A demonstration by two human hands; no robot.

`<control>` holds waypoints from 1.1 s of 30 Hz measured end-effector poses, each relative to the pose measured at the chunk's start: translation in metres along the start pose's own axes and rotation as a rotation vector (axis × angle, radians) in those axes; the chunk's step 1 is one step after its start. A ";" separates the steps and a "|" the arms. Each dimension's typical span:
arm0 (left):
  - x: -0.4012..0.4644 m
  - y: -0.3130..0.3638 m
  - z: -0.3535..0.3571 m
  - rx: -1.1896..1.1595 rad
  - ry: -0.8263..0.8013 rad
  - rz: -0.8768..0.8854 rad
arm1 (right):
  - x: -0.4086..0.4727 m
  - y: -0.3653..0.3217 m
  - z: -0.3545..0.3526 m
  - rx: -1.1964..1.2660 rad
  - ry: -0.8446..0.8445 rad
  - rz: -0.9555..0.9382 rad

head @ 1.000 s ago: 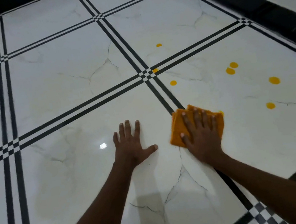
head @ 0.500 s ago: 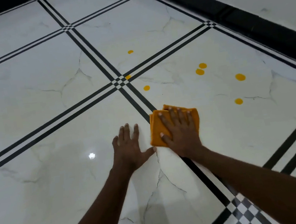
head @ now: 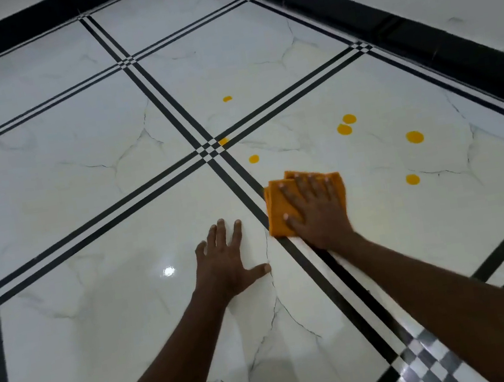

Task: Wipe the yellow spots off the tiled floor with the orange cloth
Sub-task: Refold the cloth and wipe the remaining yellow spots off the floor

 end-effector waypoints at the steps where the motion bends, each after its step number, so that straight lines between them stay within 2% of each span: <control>1: 0.000 -0.001 -0.001 -0.003 -0.007 0.005 | 0.004 0.026 -0.003 -0.023 0.021 0.102; 4: 0.002 0.000 -0.005 0.006 -0.033 0.008 | -0.036 0.073 -0.030 -0.050 0.136 0.375; 6: 0.003 0.005 -0.004 0.009 -0.056 -0.001 | -0.079 0.057 -0.038 -0.059 0.145 0.424; 8: 0.003 0.007 -0.004 0.018 -0.069 -0.016 | -0.088 0.019 -0.031 -0.016 0.098 0.314; 11: 0.004 0.005 -0.003 0.037 -0.105 -0.022 | -0.042 -0.011 -0.009 0.032 0.027 0.030; 13: 0.005 0.004 -0.009 0.043 -0.130 -0.011 | -0.018 0.017 -0.010 0.032 0.009 0.073; 16: 0.006 0.004 -0.017 0.031 -0.202 -0.006 | -0.046 0.062 -0.029 -0.028 0.039 0.362; 17: 0.007 0.005 -0.020 0.008 -0.242 -0.018 | -0.062 0.064 -0.032 -0.038 0.010 0.404; 18: 0.007 0.007 -0.022 -0.026 -0.283 -0.037 | -0.072 0.059 -0.030 -0.019 -0.061 0.386; 20: 0.004 0.010 -0.034 -0.085 -0.365 -0.084 | -0.069 0.044 -0.032 0.029 -0.199 0.231; 22: 0.001 0.010 -0.054 -0.089 -0.402 -0.088 | -0.052 0.041 -0.047 0.116 -0.229 0.203; 24: 0.004 0.010 -0.084 -0.051 -0.351 -0.052 | -0.054 0.055 -0.081 0.270 -0.045 0.434; 25: 0.007 0.011 -0.102 -0.034 -0.324 -0.030 | -0.067 0.066 -0.097 0.274 0.069 0.588; 26: 0.013 0.012 -0.117 -0.032 -0.305 -0.012 | -0.082 0.076 -0.105 0.246 0.102 0.756; 28: 0.022 0.012 -0.137 -0.041 -0.297 -0.002 | -0.108 0.087 -0.100 0.186 0.004 1.026; 30: 0.033 0.015 -0.141 -0.032 -0.298 0.015 | -0.117 0.085 -0.085 0.235 -0.086 1.192; 33: 0.048 0.026 -0.127 0.001 -0.340 0.073 | -0.114 0.086 -0.064 0.401 -0.057 1.385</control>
Point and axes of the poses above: each hand's wrist, its own x-axis towards the middle knuckle, its own z-axis out of the palm, y = z × x, the point moved 7 cm from there along x, towards the middle knuckle, and after that the axes turned 9 degrees about y, right-handed, at the moved point
